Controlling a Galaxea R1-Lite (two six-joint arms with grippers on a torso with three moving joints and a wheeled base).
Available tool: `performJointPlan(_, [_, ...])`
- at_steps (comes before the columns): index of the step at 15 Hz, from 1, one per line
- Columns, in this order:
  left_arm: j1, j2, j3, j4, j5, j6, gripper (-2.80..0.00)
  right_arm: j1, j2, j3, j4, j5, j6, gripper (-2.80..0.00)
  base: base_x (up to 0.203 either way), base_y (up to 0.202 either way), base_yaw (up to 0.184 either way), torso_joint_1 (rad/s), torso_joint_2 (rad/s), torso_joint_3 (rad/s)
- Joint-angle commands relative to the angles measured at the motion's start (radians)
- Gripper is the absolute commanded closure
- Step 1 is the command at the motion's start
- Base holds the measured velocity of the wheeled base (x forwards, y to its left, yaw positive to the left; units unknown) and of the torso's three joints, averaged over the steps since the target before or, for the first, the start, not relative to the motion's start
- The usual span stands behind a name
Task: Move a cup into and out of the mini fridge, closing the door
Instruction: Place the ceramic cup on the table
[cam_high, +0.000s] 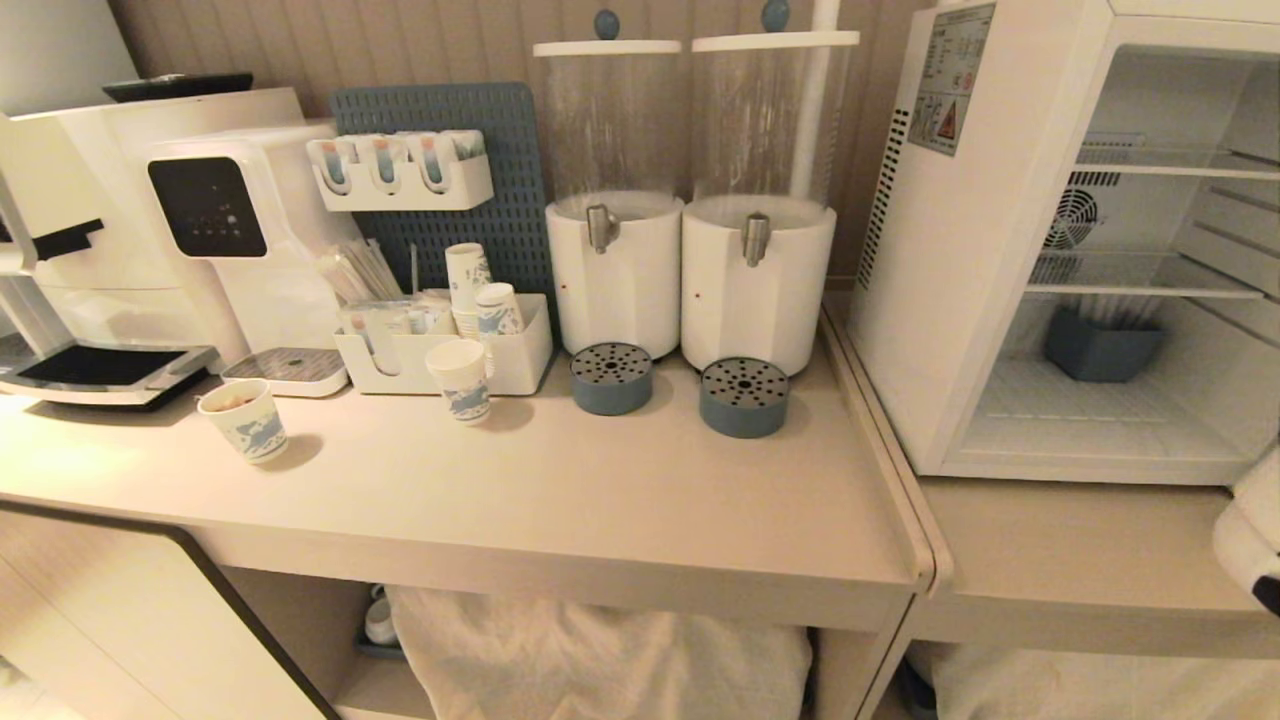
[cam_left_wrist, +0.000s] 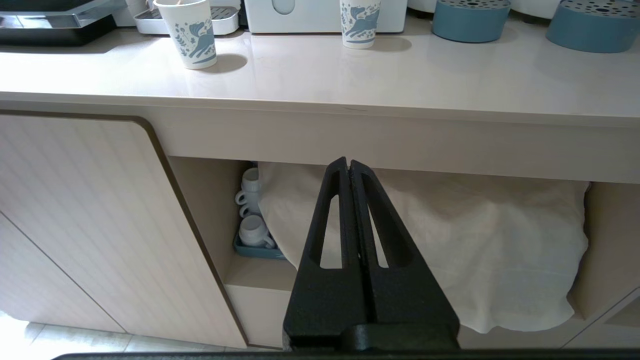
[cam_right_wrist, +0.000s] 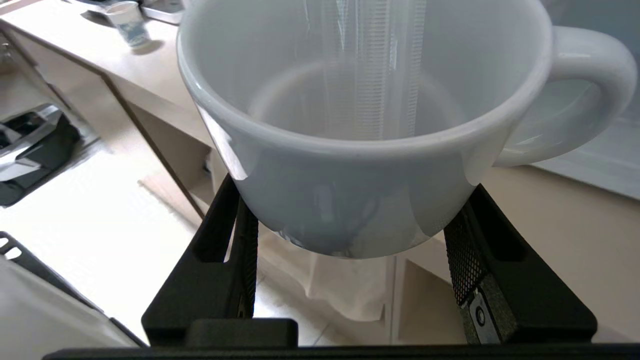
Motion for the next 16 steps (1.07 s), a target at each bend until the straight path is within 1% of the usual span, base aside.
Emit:
performJointPlan(1, [0.000, 0.001, 0.000, 0.000, 0.000, 0.000, 0.00, 0.042, -0.048, 0.000, 0.000, -0.006, 0.011, 0.00, 0.000, 0.000, 0.000, 0.000, 0.00, 0.000])
performJointPlan(3, [0.000, 0.000, 0.000, 0.000, 0.000, 0.000, 0.00, 0.157, -0.103, -0.001, 0.002, -0.093, 0.057, 0.00, 0.000, 0.000, 0.000, 0.000, 0.00, 0.000])
performJointPlan(5, [0.000, 0.000, 0.000, 0.000, 0.000, 0.000, 0.00, 0.257, -0.185, -0.007, 0.042, -0.215, 0.089, 0.00, 0.000, 0.000, 0.000, 0.000, 0.00, 0.000])
performJointPlan(7, [0.000, 0.000, 0.000, 0.000, 0.000, 0.000, 0.00, 0.310, -0.255, -0.008, 0.080, -0.389, 0.129, 0.00, 0.000, 0.000, 0.000, 0.000, 0.00, 0.000])
performJointPlan(10, [0.000, 0.000, 0.000, 0.000, 0.000, 0.000, 0.00, 0.344, -0.323, -0.017, 0.092, -0.654, 0.208, 0.00, 0.000, 0.000, 0.000, 0.000, 0.00, 0.000])
performJointPlan(11, [0.000, 0.000, 0.000, 0.000, 0.000, 0.000, 0.00, 0.358, -0.344, -0.017, 0.099, -0.762, 0.215, 0.00, 0.000, 0.000, 0.000, 0.000, 0.00, 0.000])
performJointPlan(12, [0.000, 0.000, 0.000, 0.000, 0.000, 0.000, 0.00, 0.365, -0.362, -0.018, 0.108, -0.831, 0.219, 0.00, 0.000, 0.000, 0.000, 0.000, 0.00, 0.000])
performJointPlan(13, [0.000, 0.000, 0.000, 0.000, 0.000, 0.000, 0.00, 0.369, -0.377, -0.015, 0.113, -0.885, 0.221, 0.00, 0.000, 0.000, 0.000, 0.000, 0.00, 0.000])
performJointPlan(14, [0.000, 0.001, 0.000, 0.000, 0.000, 0.000, 0.00, 0.370, -0.390, -0.012, 0.115, -0.910, 0.221, 0.00, 0.000, 0.000, 0.000, 0.000, 0.00, 0.000])
performJointPlan(16, [0.000, 0.000, 0.000, 0.000, 0.000, 0.000, 0.00, 0.371, -0.424, -0.008, 0.127, -0.922, 0.221, 0.00, 0.000, 0.000, 0.000, 0.000, 0.00, 0.000])
